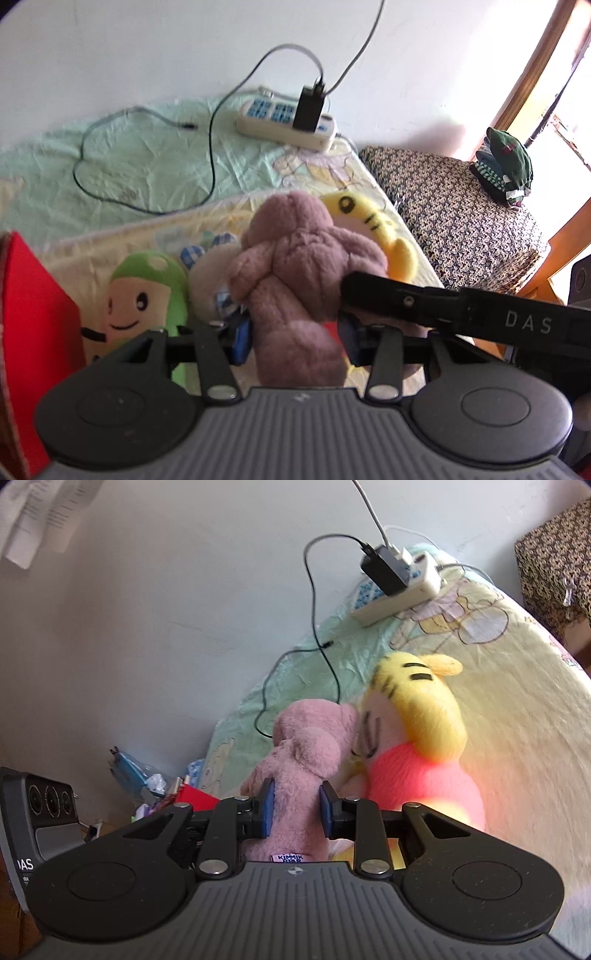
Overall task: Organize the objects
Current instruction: 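Carry the pink teddy bear into the red box and release it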
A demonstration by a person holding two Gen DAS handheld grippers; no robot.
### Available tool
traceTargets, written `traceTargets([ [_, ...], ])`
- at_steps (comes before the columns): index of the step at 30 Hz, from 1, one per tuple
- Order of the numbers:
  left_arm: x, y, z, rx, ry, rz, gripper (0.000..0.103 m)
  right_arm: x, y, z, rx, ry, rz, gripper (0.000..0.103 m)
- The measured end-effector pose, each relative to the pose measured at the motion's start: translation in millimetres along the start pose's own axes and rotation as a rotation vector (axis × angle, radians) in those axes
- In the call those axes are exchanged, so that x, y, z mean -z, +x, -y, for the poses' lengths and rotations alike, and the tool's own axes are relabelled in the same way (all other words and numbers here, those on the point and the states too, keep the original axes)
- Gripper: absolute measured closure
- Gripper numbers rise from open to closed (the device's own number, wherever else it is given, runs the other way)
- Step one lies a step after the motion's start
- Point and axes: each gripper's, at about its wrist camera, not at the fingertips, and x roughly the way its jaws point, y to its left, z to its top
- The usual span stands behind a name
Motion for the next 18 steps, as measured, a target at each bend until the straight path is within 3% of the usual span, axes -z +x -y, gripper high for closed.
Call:
traceTargets([
  [8, 7, -42, 17, -0.045, 0.022, 0.115, 0.057, 1, -26, -20, -0.087, -0.036, 0.06, 0.076],
  [13, 19, -75, 24, -0.14, 0.04, 0.211, 0.057, 4, -26, -42, -0.167, -0.078, 0.057, 0.076],
  [18, 32, -104, 5, -0.221, -0.012, 0.259, 0.057, 13, -8, -68, -0.248, -0.118, 0.012, 0.076],
])
